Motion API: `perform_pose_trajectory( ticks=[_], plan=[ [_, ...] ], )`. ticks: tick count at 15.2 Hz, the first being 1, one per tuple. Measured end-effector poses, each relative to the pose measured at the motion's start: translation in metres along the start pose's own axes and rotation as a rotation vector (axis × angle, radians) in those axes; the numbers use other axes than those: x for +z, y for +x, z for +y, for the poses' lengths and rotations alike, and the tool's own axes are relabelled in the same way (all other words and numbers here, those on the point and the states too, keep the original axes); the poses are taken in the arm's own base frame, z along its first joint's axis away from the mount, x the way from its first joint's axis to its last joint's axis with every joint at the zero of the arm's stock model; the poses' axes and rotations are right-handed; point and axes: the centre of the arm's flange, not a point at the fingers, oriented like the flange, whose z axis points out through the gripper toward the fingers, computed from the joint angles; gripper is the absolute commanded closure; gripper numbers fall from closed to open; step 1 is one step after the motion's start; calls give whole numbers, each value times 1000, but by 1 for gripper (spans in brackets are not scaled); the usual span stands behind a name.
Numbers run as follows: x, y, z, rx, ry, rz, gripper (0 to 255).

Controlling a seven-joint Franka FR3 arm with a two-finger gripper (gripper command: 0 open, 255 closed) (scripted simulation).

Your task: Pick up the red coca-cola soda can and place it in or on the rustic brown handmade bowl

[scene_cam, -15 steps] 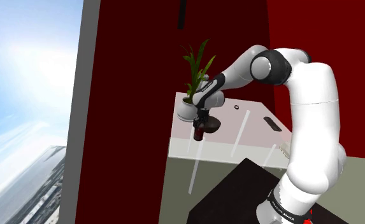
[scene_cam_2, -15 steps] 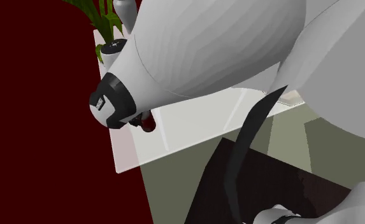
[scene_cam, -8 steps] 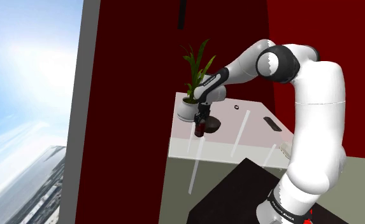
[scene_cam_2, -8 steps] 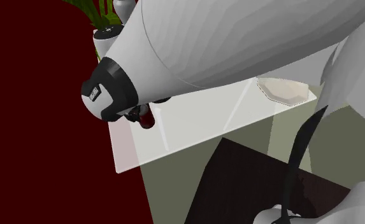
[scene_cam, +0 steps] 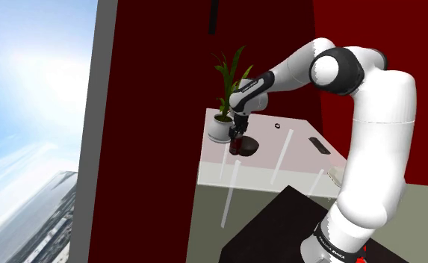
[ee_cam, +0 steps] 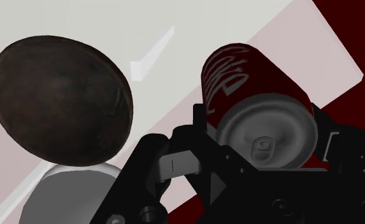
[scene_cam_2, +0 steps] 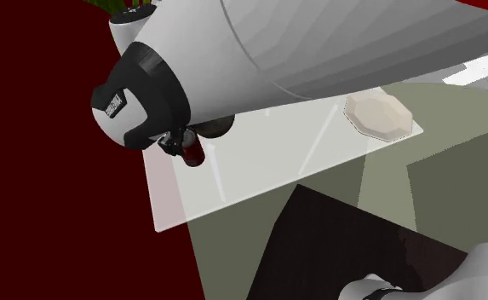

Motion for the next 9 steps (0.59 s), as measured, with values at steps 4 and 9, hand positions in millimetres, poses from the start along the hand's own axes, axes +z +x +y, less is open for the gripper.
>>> perform_pose_trajectory(
  ticks=[4,9],
  plan=[
    [-20,1,1,0,0,0,255],
    [-39,3,16,1,0,0,255]
  ],
)
